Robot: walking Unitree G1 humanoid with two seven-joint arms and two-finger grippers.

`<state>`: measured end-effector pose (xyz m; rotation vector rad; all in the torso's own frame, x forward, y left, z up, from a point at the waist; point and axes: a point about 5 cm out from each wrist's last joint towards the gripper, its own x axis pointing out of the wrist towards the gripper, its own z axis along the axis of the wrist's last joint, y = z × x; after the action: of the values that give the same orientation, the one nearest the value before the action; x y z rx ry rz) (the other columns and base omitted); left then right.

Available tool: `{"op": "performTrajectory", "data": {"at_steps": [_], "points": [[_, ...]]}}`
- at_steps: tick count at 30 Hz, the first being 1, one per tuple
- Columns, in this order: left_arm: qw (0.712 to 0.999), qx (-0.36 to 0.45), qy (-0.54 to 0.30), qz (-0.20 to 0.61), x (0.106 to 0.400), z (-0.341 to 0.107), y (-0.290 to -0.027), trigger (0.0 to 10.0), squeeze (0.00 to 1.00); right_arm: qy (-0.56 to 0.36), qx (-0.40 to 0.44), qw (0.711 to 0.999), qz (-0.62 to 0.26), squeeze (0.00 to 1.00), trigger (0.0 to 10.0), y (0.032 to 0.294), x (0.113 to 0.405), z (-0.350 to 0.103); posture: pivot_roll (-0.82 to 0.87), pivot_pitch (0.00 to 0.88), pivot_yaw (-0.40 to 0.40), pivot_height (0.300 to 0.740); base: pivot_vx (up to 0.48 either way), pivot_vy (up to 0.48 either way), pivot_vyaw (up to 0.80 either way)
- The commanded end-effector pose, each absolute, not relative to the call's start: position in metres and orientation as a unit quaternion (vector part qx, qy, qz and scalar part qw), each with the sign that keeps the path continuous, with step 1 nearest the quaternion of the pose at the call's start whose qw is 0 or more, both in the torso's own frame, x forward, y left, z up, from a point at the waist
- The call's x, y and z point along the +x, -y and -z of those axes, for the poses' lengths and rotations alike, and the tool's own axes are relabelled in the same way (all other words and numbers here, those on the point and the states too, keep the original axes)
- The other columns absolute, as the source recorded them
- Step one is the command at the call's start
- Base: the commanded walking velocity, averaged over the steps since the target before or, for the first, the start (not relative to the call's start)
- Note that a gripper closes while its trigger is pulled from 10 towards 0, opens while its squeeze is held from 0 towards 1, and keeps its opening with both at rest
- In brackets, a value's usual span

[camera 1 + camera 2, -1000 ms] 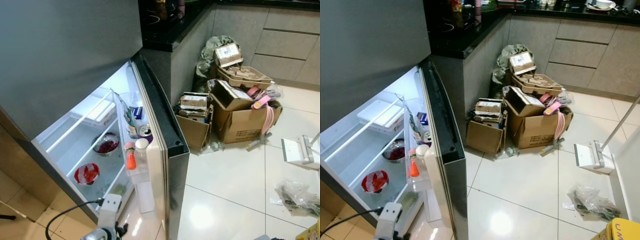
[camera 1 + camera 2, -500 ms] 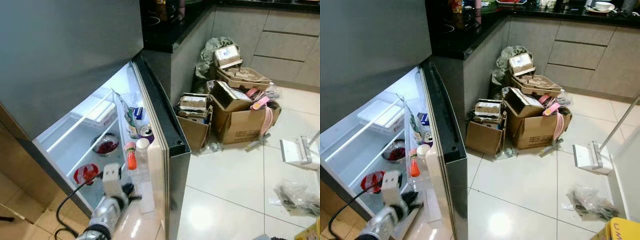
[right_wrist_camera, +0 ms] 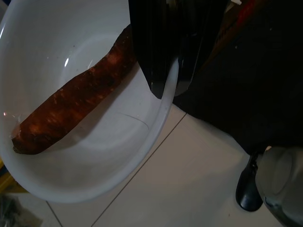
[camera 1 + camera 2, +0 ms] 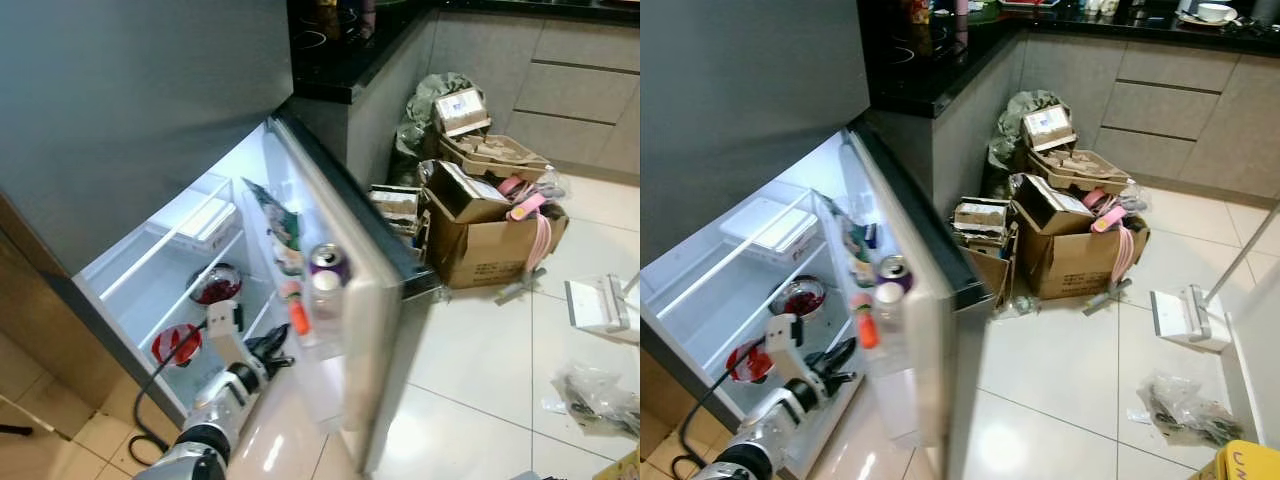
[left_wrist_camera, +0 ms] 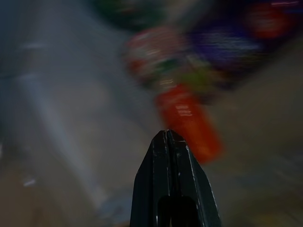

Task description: Restocking fridge

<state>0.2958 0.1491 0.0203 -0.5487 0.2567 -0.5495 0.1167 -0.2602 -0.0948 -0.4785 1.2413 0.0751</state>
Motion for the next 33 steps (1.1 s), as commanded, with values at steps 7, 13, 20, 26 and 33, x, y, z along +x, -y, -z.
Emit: {"op": "performTrajectory", "data": {"at_steps": [7,13,20,26,33], "points": [[0.831,-0.270,-0.135,0.467,0.283,-0.026,-0.097,10.0,0.00,-0.577,-0.229,0.783,-0.038,0.00,10.0,0.261,0.116,0.095,-0.05,0.000,-0.012,0.740,0.000,0.000,0.00],[0.849,-0.254,-0.170,0.431,0.278,-0.014,-0.109,10.0,0.00,-0.577,-0.228,0.783,-0.038,0.00,10.0,0.260,0.116,0.095,-0.05,0.000,-0.012,0.740,0.000,0.000,0.00],[0.881,-0.219,-0.256,0.332,0.257,0.018,-0.139,10.0,0.00,-0.578,-0.228,0.783,-0.038,0.00,10.0,0.260,0.115,0.095,-0.05,0.000,-0.012,0.740,0.000,0.000,0.00],[0.890,-0.207,-0.345,0.217,0.218,0.052,-0.167,10.0,0.00,-0.576,-0.230,0.783,-0.037,0.00,10.0,0.261,0.116,0.095,-0.05,0.000,-0.015,0.740,0.000,0.000,0.00],[0.868,-0.171,-0.461,0.072,0.153,0.091,-0.190,10.0,0.00,-0.568,-0.232,0.789,-0.032,0.00,10.0,0.261,0.120,0.094,-0.05,0.000,-0.014,0.740,0.000,0.000,0.00]]}}
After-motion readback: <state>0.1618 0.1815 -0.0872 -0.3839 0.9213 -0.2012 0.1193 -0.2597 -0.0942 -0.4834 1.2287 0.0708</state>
